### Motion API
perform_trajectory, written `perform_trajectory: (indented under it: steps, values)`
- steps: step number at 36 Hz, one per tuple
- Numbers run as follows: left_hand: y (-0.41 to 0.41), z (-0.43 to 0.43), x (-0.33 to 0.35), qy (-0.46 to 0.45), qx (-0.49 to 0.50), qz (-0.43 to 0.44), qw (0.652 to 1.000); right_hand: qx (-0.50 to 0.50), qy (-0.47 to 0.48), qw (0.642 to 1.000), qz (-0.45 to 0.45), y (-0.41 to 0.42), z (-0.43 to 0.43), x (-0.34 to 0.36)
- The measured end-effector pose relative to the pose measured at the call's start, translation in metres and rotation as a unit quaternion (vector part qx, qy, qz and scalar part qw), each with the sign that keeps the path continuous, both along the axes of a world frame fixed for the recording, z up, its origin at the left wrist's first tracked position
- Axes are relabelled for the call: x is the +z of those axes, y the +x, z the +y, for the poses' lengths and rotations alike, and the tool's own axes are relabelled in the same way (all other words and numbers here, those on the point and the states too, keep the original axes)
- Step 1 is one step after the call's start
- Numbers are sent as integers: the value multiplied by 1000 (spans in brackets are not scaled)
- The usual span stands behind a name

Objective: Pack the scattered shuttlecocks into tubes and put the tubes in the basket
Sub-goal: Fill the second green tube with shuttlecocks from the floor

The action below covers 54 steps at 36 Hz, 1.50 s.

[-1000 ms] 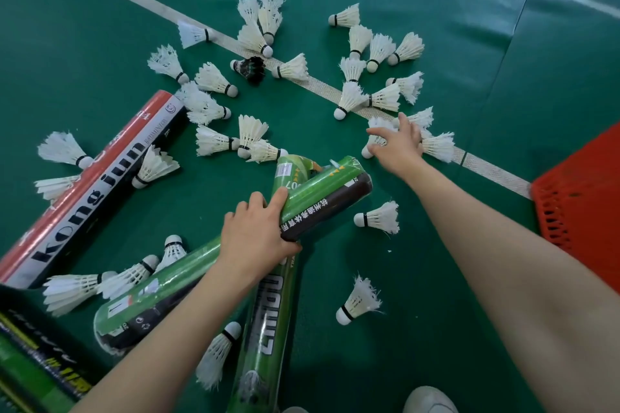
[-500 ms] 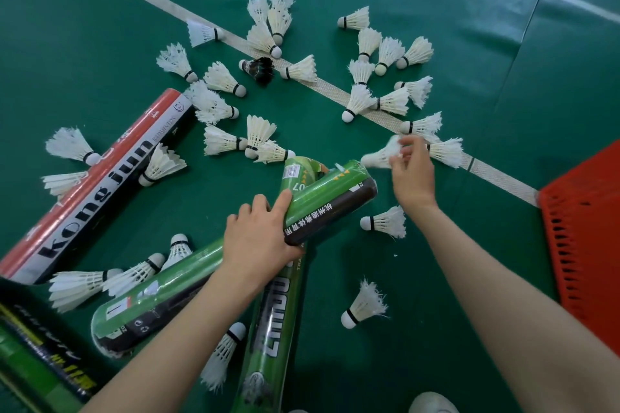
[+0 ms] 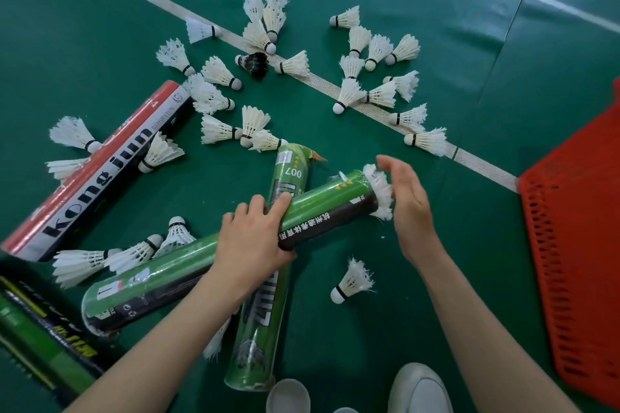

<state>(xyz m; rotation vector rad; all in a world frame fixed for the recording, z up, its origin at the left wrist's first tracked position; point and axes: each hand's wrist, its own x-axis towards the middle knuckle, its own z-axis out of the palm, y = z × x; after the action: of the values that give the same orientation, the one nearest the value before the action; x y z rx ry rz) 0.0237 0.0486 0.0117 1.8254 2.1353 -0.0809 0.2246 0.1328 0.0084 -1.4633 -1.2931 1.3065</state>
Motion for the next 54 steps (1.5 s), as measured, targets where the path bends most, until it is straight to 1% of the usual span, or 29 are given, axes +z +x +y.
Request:
perform_trajectory:
  steps: [2,5,7,9,10,11,12,13,14,15,17,18,20,22,27,29,33,35,39,42,44,46,50,52,54]
  values:
    - [3,-4,2,4,-10,3,1000,9,-7,1000,21,2,0,-1]
    - [7,-6,3,10,-17,-1,1000,98,-63,991,60,1,-4,-7]
    - [7,-6,1,8,-12,-3,1000,142,-81,984,68,-2,-8,-9]
    - [5,-6,-1,5,-6,-4,1000,139,-82,982,100,-3,-8,-9]
    - [4,-6,-3,4,-2,-7,1000,113,-79,984,114,-3,-6,-8]
    - [3,-5,-4,1,2,-10,1000,66,-73,988,117,-2,-3,-8]
    - [2,-5,-5,-3,8,-11,1000,6,-66,992,104,-1,0,-11]
    - [1,-5,-6,-8,14,-10,1000,-56,-57,994,69,1,4,-16]
    - [0,-5,-7,-11,20,-7,1000,-102,-52,993,10,5,7,-26]
    - [-2,-5,-7,-14,26,-3,1000,-120,-57,989,-62,9,10,-36]
    - [-6,-6,-8,-22,36,1,999,-88,-98,977,-170,15,10,-56]
    - [-8,-7,-9,-25,39,4,999,-62,-115,971,-198,15,9,-63]
    - [-12,-9,-11,-31,44,8,999,-23,-115,970,-214,11,5,-72]
    - [-13,-12,-13,-37,49,8,998,-5,-103,973,-208,6,0,-78]
    - [-14,-17,-15,-50,51,13,997,-28,-117,973,-199,4,-7,-77]
    - [-15,-19,-16,-51,50,12,997,-46,-89,978,-182,6,-9,-68]
    - [-17,-20,-17,-53,52,7,997,-92,-3,987,-131,9,-4,-46]
    - [-17,-21,-16,-52,46,7,998,-75,16,989,-123,10,-1,-37]
    - [-13,-21,-14,-34,29,-11,999,5,30,991,-134,1,-2,-24]
    - [-10,-20,-14,-18,15,-29,999,72,11,994,-76,-9,-9,-22]
    - [-8,-20,-14,-10,12,-35,999,82,17,995,-48,-14,-14,-20]
    - [-9,-21,-13,-6,14,-36,999,69,21,997,-24,-17,-17,-17]
    - [-11,-22,-12,2,17,-34,999,57,-24,998,6,-12,-14,-15]
    - [-8,-22,-11,6,17,-40,999,70,-42,996,38,-13,-16,-15]
    - [-7,-21,-10,6,20,-45,999,103,-51,992,49,-17,-23,-14]
